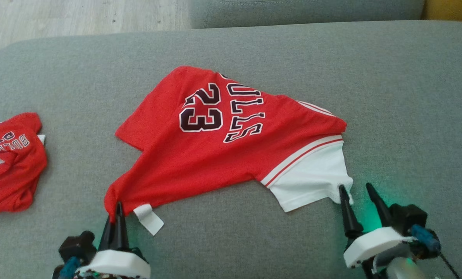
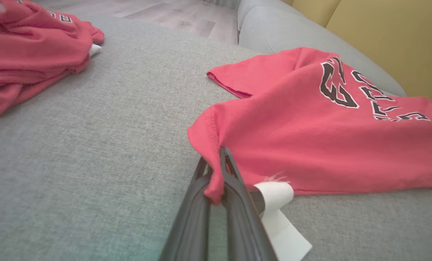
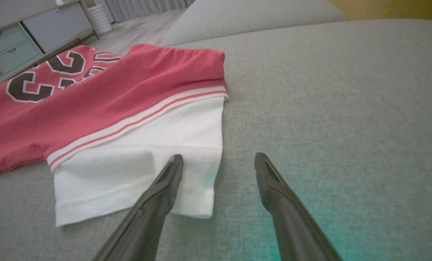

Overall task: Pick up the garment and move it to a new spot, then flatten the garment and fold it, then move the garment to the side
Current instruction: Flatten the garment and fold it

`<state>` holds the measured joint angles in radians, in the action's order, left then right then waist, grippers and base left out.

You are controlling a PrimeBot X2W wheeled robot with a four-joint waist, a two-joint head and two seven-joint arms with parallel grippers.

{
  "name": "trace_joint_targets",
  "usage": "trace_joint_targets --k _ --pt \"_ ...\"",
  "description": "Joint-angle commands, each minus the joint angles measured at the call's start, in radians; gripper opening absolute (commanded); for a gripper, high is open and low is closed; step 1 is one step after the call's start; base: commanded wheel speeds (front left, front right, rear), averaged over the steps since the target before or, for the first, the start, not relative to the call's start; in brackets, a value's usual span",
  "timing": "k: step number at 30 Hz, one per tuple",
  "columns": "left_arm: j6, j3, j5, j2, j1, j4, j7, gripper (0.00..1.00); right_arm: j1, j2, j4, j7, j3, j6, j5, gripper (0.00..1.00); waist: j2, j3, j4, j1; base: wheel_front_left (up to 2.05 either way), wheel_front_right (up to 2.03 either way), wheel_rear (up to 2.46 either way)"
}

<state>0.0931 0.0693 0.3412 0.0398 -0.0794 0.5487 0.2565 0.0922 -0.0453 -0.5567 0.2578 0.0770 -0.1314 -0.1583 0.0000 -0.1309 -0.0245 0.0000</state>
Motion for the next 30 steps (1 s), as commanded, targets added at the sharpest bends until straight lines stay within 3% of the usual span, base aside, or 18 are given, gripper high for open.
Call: trace_joint_targets --k 1,23,24,26,27,30 --pt "0.003 -0.013 0.006 0.01 -0.033 -0.022 0.005 0.0 0.026 -0.005 0.009 0.004 0.035 0.001 -0.009 1.0 0.0 -0.002 -0.002 0.0 0.0 0.0 0.0" --pt "0.01 0.021 -0.012 0.01 -0.055 -0.018 0.005 0.0 0.123 -0.005 -0.198 0.004 0.237 0.001 -0.25 1.0 0.0 -0.051 -0.029 0.0 0.0 0.0 0.0" --pt "0.01 0.022 -0.013 0.01 -0.057 -0.017 0.005 0.0 0.129 -0.005 -0.208 0.004 0.244 0.001 -0.254 0.96 0.0 -0.053 -0.031 0.0 0.0 0.0 0.0" --pt "0.011 0.025 -0.016 0.01 -0.06 -0.016 0.005 0.0 0.137 -0.005 -0.23 0.004 0.25 0.001 -0.254 0.43 0.0 -0.056 -0.033 0.0 0.0 0.0 0.0" --pt "0.011 0.026 -0.017 0.01 -0.061 -0.015 0.005 0.0 0.138 -0.005 -0.238 0.004 0.252 0.001 -0.252 0.25 0.0 -0.057 -0.033 0.0 0.0 0.0 0.0" --pt "0.013 0.03 -0.017 0.01 -0.059 -0.012 0.005 0.0 0.135 -0.01 -0.26 0.004 0.247 0.001 -0.238 0.01 0.0 -0.056 -0.032 0.0 0.0 0.0 0.0"
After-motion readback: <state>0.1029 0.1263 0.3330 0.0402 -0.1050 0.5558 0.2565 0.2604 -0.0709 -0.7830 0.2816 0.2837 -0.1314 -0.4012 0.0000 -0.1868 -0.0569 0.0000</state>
